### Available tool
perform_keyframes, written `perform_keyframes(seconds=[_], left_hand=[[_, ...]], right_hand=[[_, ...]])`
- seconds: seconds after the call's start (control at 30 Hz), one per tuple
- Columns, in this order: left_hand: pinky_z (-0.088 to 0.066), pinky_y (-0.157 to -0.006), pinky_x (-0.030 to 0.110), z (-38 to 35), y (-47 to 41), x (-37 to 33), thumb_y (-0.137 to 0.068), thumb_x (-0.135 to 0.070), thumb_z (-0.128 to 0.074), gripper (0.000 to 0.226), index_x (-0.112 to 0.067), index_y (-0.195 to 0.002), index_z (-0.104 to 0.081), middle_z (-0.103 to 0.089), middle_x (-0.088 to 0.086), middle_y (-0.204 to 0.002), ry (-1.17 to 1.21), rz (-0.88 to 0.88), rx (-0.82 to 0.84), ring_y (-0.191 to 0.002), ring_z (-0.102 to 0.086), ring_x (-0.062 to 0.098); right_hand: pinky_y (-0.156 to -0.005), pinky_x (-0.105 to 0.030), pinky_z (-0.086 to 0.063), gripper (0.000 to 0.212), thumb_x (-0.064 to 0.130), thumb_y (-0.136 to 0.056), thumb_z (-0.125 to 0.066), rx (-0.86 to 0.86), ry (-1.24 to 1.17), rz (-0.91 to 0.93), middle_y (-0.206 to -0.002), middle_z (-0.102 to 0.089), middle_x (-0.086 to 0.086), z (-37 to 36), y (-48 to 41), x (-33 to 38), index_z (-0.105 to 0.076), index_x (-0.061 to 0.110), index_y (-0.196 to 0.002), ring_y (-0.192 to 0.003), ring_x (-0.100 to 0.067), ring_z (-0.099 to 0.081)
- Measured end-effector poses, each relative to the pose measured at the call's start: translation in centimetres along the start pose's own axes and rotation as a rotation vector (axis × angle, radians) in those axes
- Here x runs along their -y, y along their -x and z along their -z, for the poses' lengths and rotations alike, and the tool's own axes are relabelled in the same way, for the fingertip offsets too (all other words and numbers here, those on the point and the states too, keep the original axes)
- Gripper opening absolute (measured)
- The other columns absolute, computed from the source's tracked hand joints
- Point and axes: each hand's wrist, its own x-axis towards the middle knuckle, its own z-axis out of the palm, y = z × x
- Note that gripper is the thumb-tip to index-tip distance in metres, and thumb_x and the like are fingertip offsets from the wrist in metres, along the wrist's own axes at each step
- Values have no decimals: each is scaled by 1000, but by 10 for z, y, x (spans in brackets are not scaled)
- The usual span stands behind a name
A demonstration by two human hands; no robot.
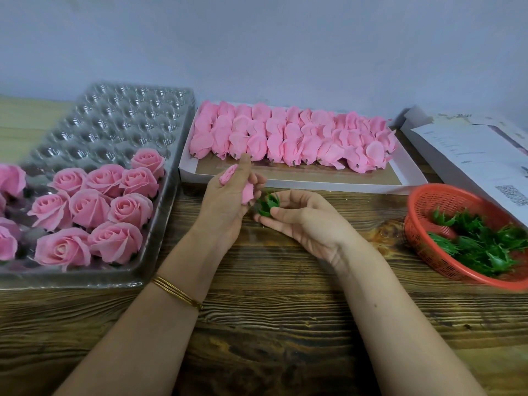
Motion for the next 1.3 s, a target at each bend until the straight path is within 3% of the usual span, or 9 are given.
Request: perform_keyframes(seconds=[0.23,0.4,0.53,0.77,0.9,1.1,1.3], left_hand=[[-51,-70,23,-1,1,0,-99,-37,-55,43,-18,-61,-57,-69,-3,-72,-47,-18,19,-74,-61,11],[-51,-76,26,-2,1,2,-96,-40,-55,42,-19,-60,-58,-69,-3,-75,-57,-14,66,-79,-64,9],[-53,-72,24,-3,1,3,-84,-51,-59,43,-26,-50,-60,-70,-5,-74,-69,-22,115,-74,-66,6],[-55,-75,33,-2,-1,6,-93,-50,-56,47,-25,-53,-61,-72,-3,-78,-106,-15,137,-74,-68,11],[-55,-73,30,-2,0,6,-79,-56,-59,40,-25,-54,-61,-71,-2,-78,-104,-28,143,-74,-66,12],[-54,-82,34,-1,0,7,-78,-57,-59,40,-26,-53,-63,-71,-1,-78,-116,-31,160,-77,-66,13],[-52,-69,25,-2,-1,7,-85,-53,-59,44,-25,-51,-61,-71,-3,-77,-131,-44,153,-73,-67,8]], right_hand=[[-79,-26,-59,26,-21,-88,-53,-29,206,24,-97,-64,-16,1,2,2,-61,-4,-106,-85,-25,-67],[-81,-28,-60,30,-23,-85,-56,-24,203,50,-98,-64,-19,-4,2,-3,-61,-7,-109,-87,-28,-68],[-82,-31,-60,28,-23,-82,-60,-31,208,84,-92,-66,-16,-9,1,-8,-62,-1,-99,-91,-32,-67],[-98,-51,-52,34,-24,-74,-67,-95,240,153,-104,-67,-30,-12,-2,-13,-62,1,-97,-107,-46,-64],[-92,-44,-57,31,-25,-79,-60,-85,134,129,-105,-64,-30,-12,-3,-11,-59,-4,-101,-99,-37,-68],[-84,-37,-59,32,-24,-84,-53,-63,19,93,-102,-63,-25,-13,-4,-10,-57,-11,-113,-90,-26,-69],[-84,-35,-60,35,-24,-80,-61,-83,32,127,-96,-66,-22,-12,-4,-12,-58,-14,-113,-90,-25,-69]])
